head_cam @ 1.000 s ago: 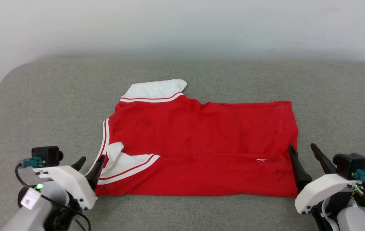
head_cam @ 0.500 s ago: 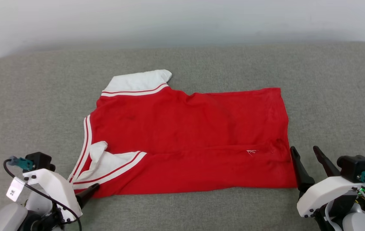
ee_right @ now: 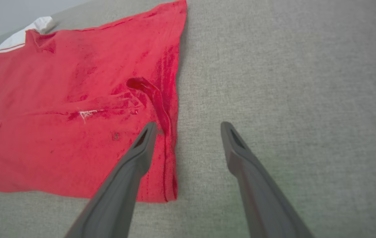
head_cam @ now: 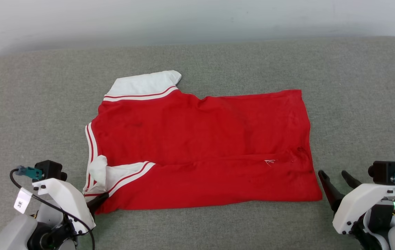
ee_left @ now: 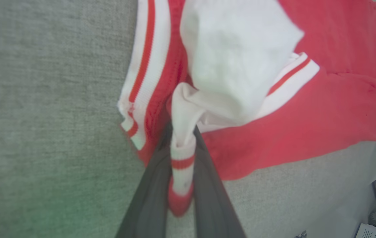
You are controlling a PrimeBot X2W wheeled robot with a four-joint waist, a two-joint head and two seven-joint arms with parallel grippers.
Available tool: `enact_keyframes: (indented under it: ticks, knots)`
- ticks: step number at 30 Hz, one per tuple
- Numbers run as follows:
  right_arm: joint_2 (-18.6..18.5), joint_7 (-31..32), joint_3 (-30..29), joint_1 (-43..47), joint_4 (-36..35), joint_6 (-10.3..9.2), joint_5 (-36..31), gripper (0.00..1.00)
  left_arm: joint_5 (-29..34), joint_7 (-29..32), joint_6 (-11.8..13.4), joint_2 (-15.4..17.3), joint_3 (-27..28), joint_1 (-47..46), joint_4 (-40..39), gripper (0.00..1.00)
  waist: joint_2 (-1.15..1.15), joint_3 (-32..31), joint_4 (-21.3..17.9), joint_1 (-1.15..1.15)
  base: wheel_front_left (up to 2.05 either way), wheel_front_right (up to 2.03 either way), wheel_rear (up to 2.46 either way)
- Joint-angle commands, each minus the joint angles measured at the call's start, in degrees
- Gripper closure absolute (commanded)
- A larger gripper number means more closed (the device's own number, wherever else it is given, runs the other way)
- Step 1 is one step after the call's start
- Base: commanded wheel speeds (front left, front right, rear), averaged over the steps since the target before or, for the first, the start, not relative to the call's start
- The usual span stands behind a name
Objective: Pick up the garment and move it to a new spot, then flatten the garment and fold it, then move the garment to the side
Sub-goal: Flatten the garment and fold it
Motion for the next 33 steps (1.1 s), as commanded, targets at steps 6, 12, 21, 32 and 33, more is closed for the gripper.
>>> enact_keyframes:
  ticks: [6,12,21,32,33]
  knots:
    - [-3.3,15.1,2.1,-3.0,-0.8,-0.04,1.9,0.00,1.9,-2.2,-1.1,-0.5,-0.8,-0.6,-0.4,1.00,0.00,-0.8,1.6,0.01,0.00,0.00,0.00]
    - [-3.9,23.5,5.1,-5.8,3.0,-0.04,2.3,0.00,3.5,-3.3,-0.6,-0.5,-1.0,-1.9,-3.4,1.00,0.00,0.2,3.7,0.01,0.00,0.00,0.00]
    - [-2.5,26.9,7.3,-6.1,7.7,0.05,4.0,1.00,5.0,-5.8,-0.8,-1.0,-1.4,-0.6,-4.4,1.00,0.00,0.3,4.9,0.01,0.00,0.00,0.00]
    - [-5.1,23.3,6.8,-0.7,1.0,-0.04,3.8,1.00,6.7,-14.2,2.0,0.0,0.1,7.2,-8.5,1.00,0.00,-8.2,3.8,0.01,0.00,0.00,0.00]
    - [-5.4,23.5,6.6,0.4,0.2,-0.04,3.8,1.00,6.5,-14.4,2.7,0.3,0.1,8.6,-9.4,1.00,0.00,-9.1,3.8,0.01,0.00,0.00,0.00]
